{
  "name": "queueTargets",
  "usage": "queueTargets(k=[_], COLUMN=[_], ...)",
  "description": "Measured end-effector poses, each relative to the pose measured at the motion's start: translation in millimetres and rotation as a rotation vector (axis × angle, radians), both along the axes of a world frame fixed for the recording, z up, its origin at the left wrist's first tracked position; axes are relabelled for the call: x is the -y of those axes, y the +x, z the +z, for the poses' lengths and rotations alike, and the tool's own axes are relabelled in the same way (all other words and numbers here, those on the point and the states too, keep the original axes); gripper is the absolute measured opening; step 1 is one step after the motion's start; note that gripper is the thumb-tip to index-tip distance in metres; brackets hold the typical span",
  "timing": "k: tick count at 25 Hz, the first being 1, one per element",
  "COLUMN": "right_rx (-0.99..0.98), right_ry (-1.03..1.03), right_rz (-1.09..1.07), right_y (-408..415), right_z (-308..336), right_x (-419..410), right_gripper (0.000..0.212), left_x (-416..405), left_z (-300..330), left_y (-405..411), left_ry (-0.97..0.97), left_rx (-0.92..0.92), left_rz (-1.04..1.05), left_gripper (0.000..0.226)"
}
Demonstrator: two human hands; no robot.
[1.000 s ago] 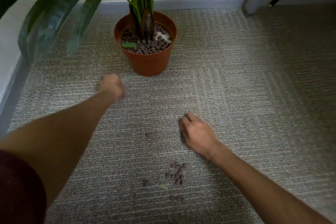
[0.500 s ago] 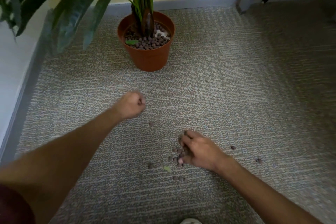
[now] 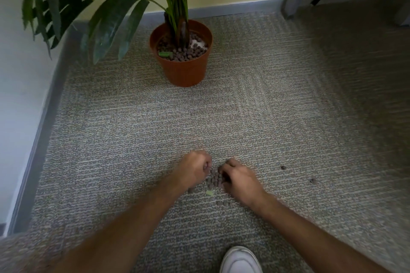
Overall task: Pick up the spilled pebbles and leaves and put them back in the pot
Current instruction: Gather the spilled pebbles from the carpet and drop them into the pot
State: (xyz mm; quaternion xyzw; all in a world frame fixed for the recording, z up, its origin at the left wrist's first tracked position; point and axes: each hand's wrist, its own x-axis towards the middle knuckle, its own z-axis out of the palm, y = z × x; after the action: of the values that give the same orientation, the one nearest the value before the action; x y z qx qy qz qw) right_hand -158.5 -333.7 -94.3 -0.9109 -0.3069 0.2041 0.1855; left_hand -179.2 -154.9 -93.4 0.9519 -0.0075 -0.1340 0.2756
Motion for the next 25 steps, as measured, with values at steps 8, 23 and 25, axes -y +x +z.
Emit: queueTargets(k=[8, 23, 25], right_rx=[-0.182, -1.180, -1.185], right_ry=[0.198, 0.667, 0.682], right_rz=[-0.328, -0.625, -0.606], right_y=[-6.6, 45.2, 62.0], right_z=[-5.3, 17.3, 25.3], right_x=[-15.2, -32.5, -41.2], right_gripper=[0.010, 0.047, 0.047], left_x=[37.6, -9.5, -19.2], left_z=[-6.2, 19.6, 28.4], left_y=[-25.8, -4.0, 10.7], left_ry=[-0.075, -1.066, -1.136], left_rx=[-0.025, -0.397, -0.384], left_rz=[0.235, 0.755, 0.772], left_gripper=[0.008, 0.027, 0.023])
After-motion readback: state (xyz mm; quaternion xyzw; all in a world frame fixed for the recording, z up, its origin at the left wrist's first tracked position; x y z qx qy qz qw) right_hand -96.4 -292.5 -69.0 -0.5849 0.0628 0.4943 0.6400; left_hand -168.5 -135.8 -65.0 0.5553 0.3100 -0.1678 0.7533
